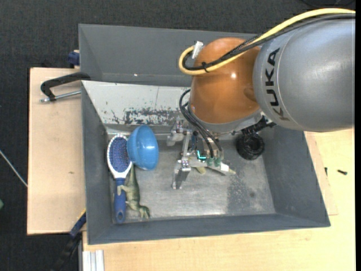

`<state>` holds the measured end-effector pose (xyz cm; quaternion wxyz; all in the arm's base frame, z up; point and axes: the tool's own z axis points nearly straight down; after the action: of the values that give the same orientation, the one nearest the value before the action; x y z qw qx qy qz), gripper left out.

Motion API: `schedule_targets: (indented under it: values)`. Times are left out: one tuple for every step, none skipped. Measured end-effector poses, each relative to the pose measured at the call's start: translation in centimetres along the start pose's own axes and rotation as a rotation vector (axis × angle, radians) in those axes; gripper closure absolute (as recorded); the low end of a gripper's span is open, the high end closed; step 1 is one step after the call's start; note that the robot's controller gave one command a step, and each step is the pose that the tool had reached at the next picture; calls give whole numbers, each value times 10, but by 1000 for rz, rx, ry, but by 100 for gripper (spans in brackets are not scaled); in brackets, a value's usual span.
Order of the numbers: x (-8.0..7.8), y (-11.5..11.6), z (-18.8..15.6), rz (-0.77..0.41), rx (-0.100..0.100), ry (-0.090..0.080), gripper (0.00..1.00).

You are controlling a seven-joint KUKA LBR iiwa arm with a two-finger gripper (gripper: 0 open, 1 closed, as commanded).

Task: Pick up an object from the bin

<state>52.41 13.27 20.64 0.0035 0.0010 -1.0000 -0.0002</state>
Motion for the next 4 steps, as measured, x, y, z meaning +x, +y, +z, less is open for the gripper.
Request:
schedule_targets:
  values:
    - [21,34,129,89,-2,-8,0]
    - [19,53,128,134,12,-9,0]
    - [-4,88,130,169,23,2,0]
    - [-42,90,132,315,7,3,0]
